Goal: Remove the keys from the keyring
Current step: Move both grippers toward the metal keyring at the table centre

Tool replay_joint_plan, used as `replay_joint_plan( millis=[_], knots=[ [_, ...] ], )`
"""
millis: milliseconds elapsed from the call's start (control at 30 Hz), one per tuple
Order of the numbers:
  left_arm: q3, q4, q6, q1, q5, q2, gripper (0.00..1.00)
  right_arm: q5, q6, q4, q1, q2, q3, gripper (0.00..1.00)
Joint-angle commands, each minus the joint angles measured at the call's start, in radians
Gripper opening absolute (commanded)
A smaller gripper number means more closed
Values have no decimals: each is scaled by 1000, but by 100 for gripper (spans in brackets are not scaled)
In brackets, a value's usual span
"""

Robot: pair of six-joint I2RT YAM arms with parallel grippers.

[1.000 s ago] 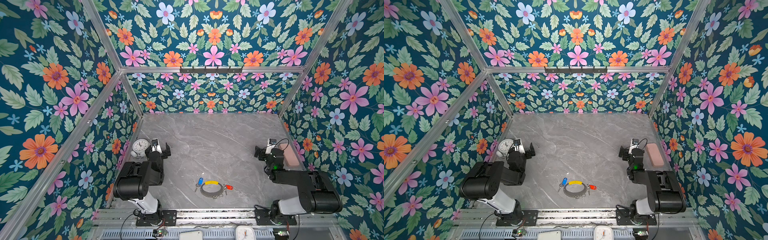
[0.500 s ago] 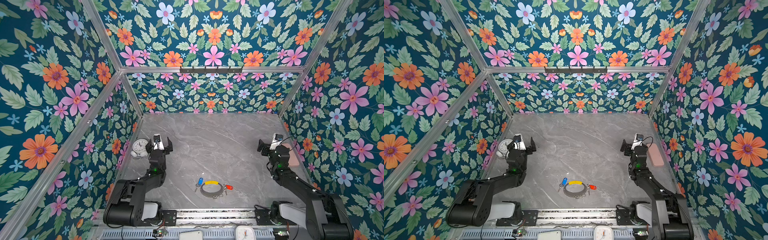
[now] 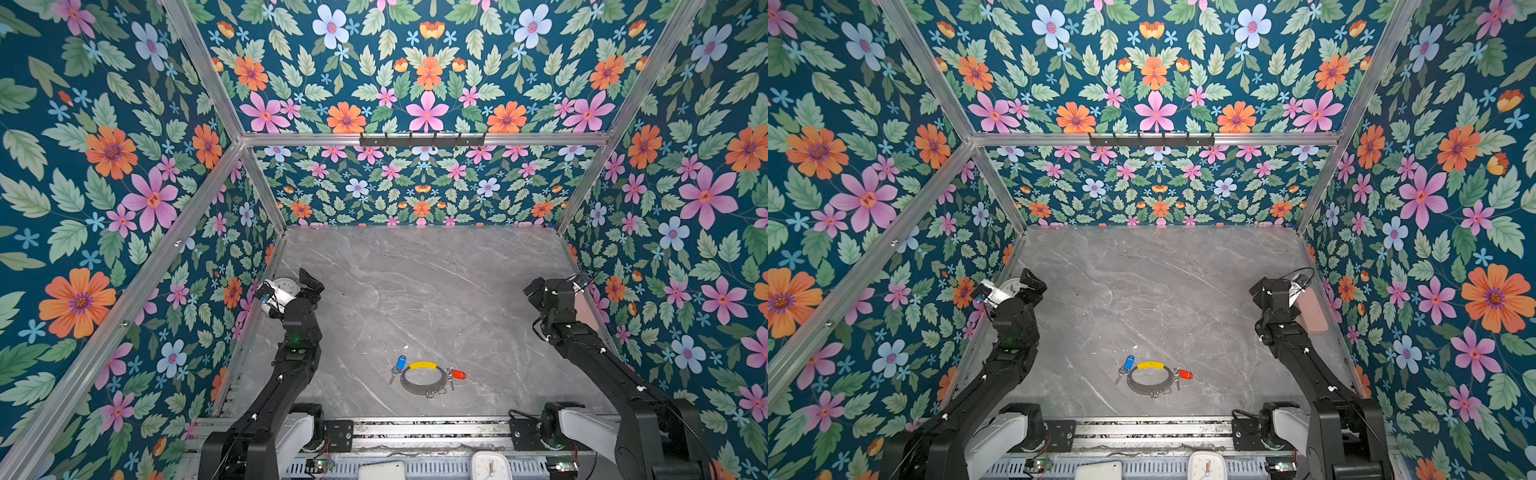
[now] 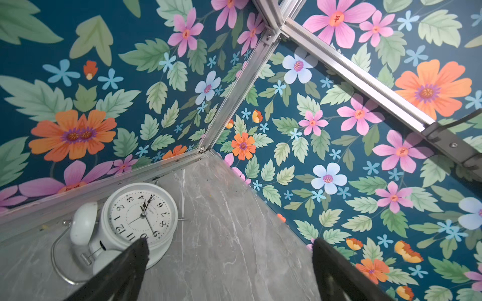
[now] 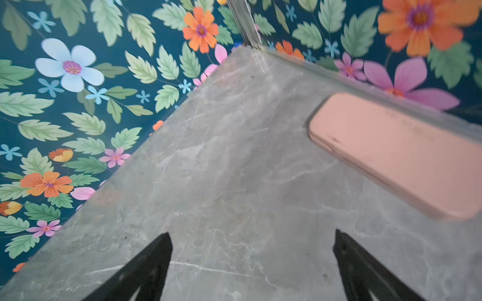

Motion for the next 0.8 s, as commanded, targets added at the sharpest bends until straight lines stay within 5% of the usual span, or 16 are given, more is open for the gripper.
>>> replay_joint_plan(
  millis=[0, 233, 433, 767],
  knots=[
    [11, -81, -91, 2, 90, -25, 100, -124, 65, 88, 4, -7, -37, 98],
    [-29, -100, -130, 1, 379, -47, 100, -251, -78, -158, 132, -17, 63, 92],
    [-39, -232, -100, -25, 628, -44, 83, -311, -179, -283, 330, -75, 47, 82],
    [-64, -367, -28, -295, 597, -38, 76, -316, -262, -390, 696, -27, 42, 61]
  ],
)
